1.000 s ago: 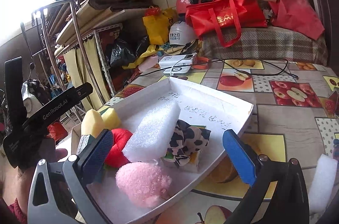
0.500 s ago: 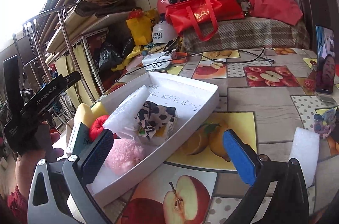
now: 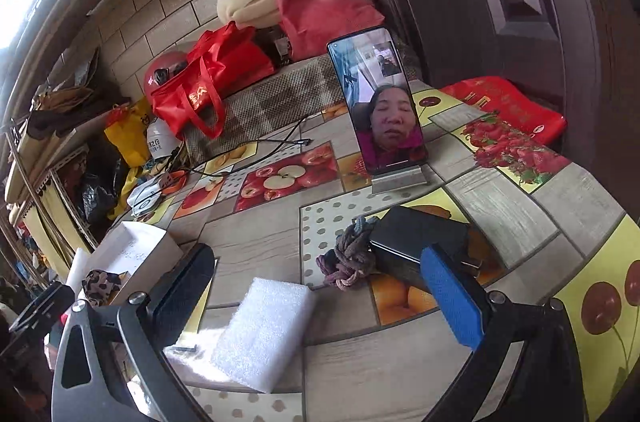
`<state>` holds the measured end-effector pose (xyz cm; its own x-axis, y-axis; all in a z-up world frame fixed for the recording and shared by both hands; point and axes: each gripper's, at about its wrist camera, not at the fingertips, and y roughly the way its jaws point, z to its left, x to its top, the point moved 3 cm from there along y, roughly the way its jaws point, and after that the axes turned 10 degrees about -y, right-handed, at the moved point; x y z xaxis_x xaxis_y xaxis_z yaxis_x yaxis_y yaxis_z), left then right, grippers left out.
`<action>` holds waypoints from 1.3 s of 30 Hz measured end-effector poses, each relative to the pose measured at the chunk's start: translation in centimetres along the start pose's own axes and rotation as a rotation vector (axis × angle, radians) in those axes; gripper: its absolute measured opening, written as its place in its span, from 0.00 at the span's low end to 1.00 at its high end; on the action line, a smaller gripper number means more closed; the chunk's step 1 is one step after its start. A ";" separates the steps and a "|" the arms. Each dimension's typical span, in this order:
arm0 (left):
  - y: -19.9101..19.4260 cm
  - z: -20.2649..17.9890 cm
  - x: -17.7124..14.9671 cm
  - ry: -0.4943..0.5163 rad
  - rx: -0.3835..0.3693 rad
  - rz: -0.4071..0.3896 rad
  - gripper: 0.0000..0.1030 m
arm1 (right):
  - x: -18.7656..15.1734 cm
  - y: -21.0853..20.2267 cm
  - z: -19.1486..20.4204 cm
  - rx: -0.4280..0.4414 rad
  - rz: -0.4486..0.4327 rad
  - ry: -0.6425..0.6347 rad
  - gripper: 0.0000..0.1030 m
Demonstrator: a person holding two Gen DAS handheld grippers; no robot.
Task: Organize soft objects
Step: 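Move right gripper to the grey knotted rope toy while left gripper approaches the white foam block, then close left gripper on the white foam block while right gripper grasps the knotted rope toy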
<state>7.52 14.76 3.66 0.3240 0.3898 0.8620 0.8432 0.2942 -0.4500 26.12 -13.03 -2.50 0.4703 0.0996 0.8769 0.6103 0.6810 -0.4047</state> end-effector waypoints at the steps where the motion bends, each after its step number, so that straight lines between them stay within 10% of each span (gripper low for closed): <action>1: 0.2 -0.4 -0.3 0.001 -0.005 0.010 1.00 | -0.2 0.3 -0.4 0.056 0.020 0.030 1.00; 6: 1.3 -1.3 -1.3 0.012 -0.004 0.057 1.00 | -0.9 3.0 -2.1 0.249 0.151 0.159 1.00; 16: 2.3 -2.9 -1.6 -0.003 -0.058 0.099 1.00 | 0.9 4.3 -7.9 0.111 0.095 0.237 1.00; 25: 5.8 -9.9 -4.4 0.088 -0.205 0.341 1.00 | 0.7 5.6 -1.3 0.037 0.242 -0.149 0.99; 32: 6.1 -10.5 -5.1 0.125 -0.166 0.364 1.00 | 0.6 9.1 -1.3 -0.051 0.348 -0.152 0.71; 35: 6.4 -11.1 -5.2 0.139 -0.173 0.370 1.00 | 0.6 9.1 -1.2 -0.052 0.359 -0.170 0.27; 39: 7.1 -12.6 -5.5 0.180 -0.181 0.388 0.91 | 0.3 7.9 -2.4 -0.047 0.352 -0.123 0.22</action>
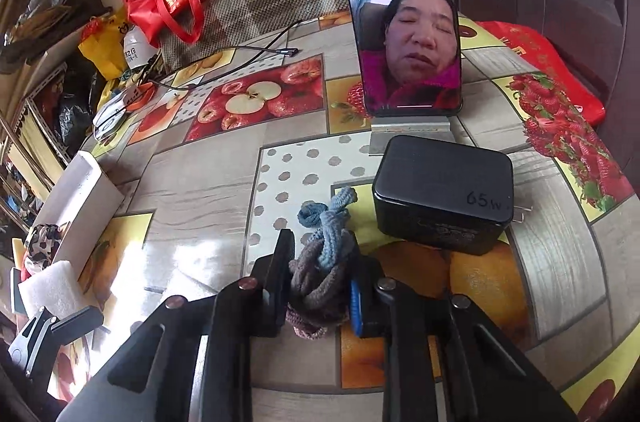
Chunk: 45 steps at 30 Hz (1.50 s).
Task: Organize soft objects
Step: 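Close left gripper on the white foam block while right gripper grasps the knotted rope toy, then carry the foam block and rope toy into the white box and release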
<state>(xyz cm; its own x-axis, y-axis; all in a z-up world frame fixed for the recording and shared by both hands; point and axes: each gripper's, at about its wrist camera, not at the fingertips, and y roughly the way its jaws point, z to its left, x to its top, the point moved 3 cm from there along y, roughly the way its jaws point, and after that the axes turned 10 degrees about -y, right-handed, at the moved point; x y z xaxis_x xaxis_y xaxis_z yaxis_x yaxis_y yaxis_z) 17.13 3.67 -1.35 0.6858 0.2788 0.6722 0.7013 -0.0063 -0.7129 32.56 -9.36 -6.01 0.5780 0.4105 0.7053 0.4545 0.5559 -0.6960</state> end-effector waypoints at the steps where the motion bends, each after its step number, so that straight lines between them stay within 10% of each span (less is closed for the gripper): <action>1: 0.5 -0.4 0.1 0.011 0.003 0.016 0.81 | -0.2 -0.2 -0.2 0.008 -0.001 0.014 0.22; 10: 2.7 -2.8 0.6 0.099 0.034 0.053 0.50 | -0.8 -1.3 -0.4 0.062 -0.017 0.075 0.22; 32: -7.5 0.8 2.0 -0.012 0.018 -0.369 0.50 | -1.1 -7.9 5.7 0.083 -0.355 -0.045 0.22; 45: -12.2 7.9 2.9 -0.117 0.144 -0.487 0.51 | -0.8 -8.9 11.3 0.116 -0.380 -0.117 0.22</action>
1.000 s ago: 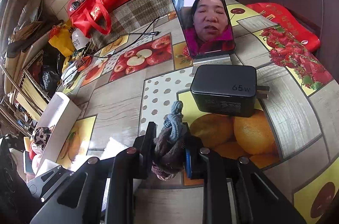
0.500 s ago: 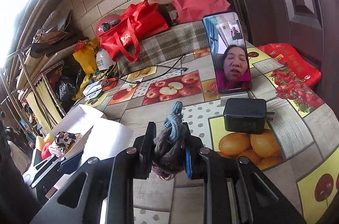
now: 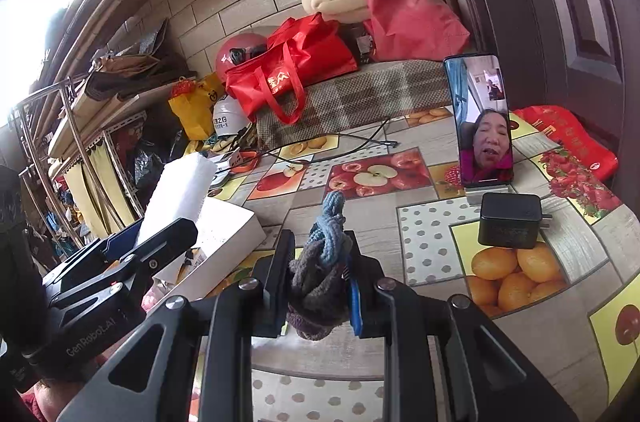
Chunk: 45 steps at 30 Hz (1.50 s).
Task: Organize soft objects
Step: 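Carry the foam block and rope toy into the white box and release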
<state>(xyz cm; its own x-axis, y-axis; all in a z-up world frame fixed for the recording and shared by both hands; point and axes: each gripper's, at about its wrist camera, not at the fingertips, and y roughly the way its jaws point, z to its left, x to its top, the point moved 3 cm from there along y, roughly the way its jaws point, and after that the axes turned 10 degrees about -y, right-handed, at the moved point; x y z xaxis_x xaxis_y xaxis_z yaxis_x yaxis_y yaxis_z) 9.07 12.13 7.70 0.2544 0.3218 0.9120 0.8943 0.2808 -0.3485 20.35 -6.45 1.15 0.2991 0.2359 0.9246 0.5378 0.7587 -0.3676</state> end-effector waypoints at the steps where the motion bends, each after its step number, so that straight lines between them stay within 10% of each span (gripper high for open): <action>1: -0.2 1.1 0.4 -0.019 0.012 -0.005 0.51 | 0.3 0.1 0.6 0.009 0.001 -0.010 0.22; 16: -3.1 20.1 2.5 -0.322 0.366 -0.057 0.51 | 2.2 6.2 12.0 0.250 0.137 -0.101 0.22; 30: -3.7 22.5 2.1 -0.340 0.447 -0.053 0.51 | 2.0 11.7 19.8 0.309 0.181 -0.172 0.26; 32: -3.7 22.8 2.1 -0.344 0.457 -0.055 0.53 | 1.9 11.7 20.0 0.310 0.176 -0.181 0.53; 33: -3.7 22.9 2.1 -0.348 0.467 -0.056 0.58 | 1.9 11.4 20.0 0.302 0.161 -0.187 0.81; 34: -3.8 23.0 2.1 -0.351 0.472 -0.061 0.78 | 1.9 11.1 19.9 0.293 0.140 -0.193 0.95; 36: -4.2 22.9 2.2 -0.347 0.469 -0.099 1.00 | 2.1 10.4 19.6 0.271 0.109 -0.204 1.00; 45: -5.4 20.9 2.6 -0.313 0.419 -0.176 1.00 | 2.1 6.2 13.2 0.190 0.043 -0.102 1.00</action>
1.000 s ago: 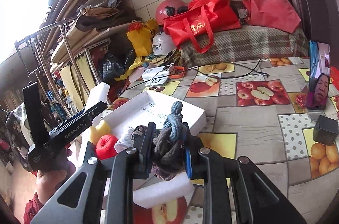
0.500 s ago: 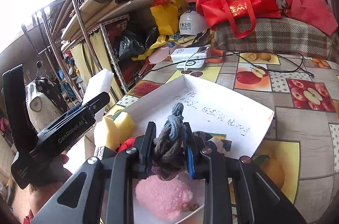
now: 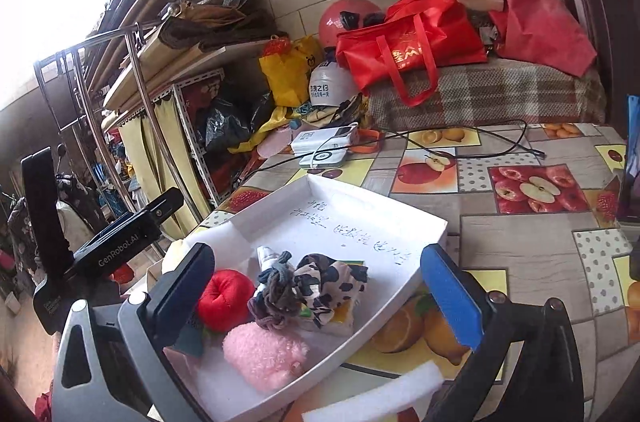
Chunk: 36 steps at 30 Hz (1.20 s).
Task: Organize soft objects
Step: 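Carry the foam block and rope toy into the white box and release, then grasp the long white foam strip with the right gripper, then carry the foam strip over the white box and open the right gripper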
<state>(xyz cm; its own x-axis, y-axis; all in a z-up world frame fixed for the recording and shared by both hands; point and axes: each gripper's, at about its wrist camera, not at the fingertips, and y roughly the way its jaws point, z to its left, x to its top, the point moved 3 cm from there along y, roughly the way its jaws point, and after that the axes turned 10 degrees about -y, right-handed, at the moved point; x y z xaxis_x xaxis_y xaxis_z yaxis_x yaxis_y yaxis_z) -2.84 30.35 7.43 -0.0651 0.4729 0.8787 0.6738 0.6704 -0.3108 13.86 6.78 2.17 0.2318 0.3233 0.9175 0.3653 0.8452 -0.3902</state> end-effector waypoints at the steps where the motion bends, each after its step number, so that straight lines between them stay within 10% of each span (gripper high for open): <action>1: -0.2 -0.3 0.0 0.005 -0.013 -0.006 1.00 | -0.4 -0.5 -0.7 -0.013 0.002 0.010 1.00; 11: -1.6 -4.0 -1.9 0.026 -0.138 0.028 1.00 | -6.2 -0.8 -1.7 -0.014 0.180 0.038 1.00; 27: -0.3 -3.1 -2.2 -0.028 -0.119 0.076 1.00 | -7.9 4.0 1.6 -0.033 0.358 -0.242 1.00; 36: -0.3 -3.0 -2.2 -0.035 -0.120 0.078 1.00 | -7.8 2.4 0.0 -0.057 0.320 -0.200 0.84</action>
<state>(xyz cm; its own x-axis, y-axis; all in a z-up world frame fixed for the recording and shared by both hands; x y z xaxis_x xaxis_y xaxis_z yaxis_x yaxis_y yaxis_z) -0.75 27.40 6.70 -0.0335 0.5416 0.8400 0.7611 0.5586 -0.3298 12.90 6.29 -5.93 0.1639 0.6488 0.7431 0.3541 0.6644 -0.6582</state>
